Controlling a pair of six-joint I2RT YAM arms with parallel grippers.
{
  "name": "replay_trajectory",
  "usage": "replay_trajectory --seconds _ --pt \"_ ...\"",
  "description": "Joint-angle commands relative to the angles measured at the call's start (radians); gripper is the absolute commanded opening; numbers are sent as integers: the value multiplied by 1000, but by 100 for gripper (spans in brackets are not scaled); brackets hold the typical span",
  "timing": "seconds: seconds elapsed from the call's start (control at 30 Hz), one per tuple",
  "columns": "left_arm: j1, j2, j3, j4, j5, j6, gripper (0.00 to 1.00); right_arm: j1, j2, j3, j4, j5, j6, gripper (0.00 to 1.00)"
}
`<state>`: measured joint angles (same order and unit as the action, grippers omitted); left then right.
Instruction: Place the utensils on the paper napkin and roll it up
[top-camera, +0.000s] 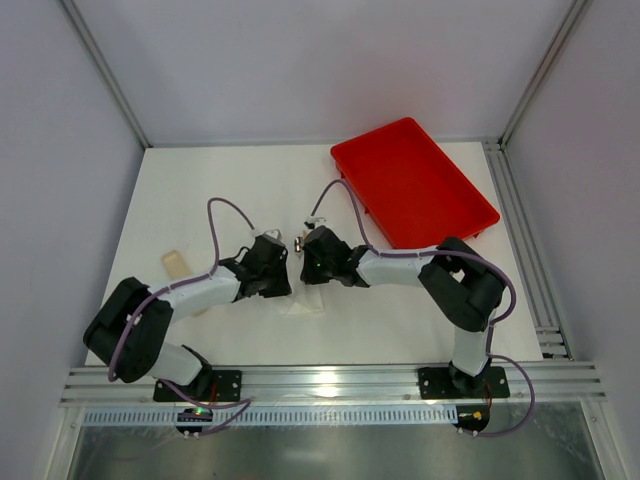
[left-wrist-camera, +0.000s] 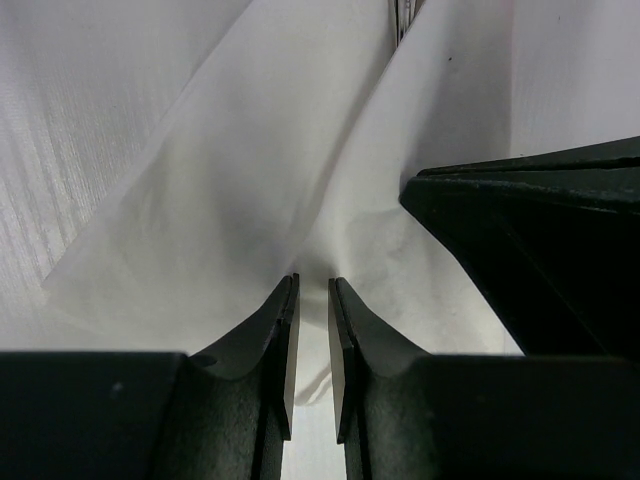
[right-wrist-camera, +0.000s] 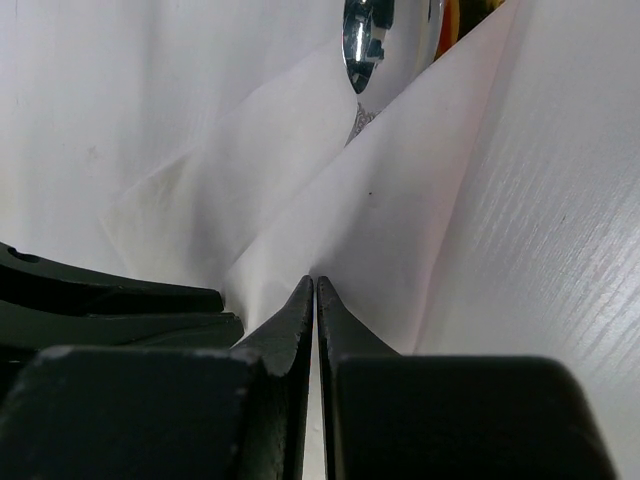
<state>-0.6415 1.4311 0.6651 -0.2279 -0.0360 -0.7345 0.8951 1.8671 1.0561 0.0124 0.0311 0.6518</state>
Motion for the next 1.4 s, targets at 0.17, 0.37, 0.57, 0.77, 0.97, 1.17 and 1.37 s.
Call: replay_trajectory --seconds 0.17,0.37,0.57,0.77,0.97,1.17,1.37 --pt "-1 -29 -12 -31 -44 -13 22 2 -71 1 37 35 -21 4" --pt "-1 -37 -10 -44 -51 -8 22 4 -89 -7 80 -12 -41 4" --pt "-1 -43 -7 -50 -54 -8 22 16 -39 -14 116 -17 -23 4" --pt "-1 -38 1 -60 -65 -8 22 30 -22 -33 69 23 -23 4" --pt "-1 -83 34 -117 -80 -11 22 39 -3 -36 34 55 -34 4" --pt "0 -199 93 -224 -169 -3 33 44 -5 -48 21 79 -40 4" --pt "35 -233 67 -266 -228 -2 43 51 -2 -48 17 96 -41 4"
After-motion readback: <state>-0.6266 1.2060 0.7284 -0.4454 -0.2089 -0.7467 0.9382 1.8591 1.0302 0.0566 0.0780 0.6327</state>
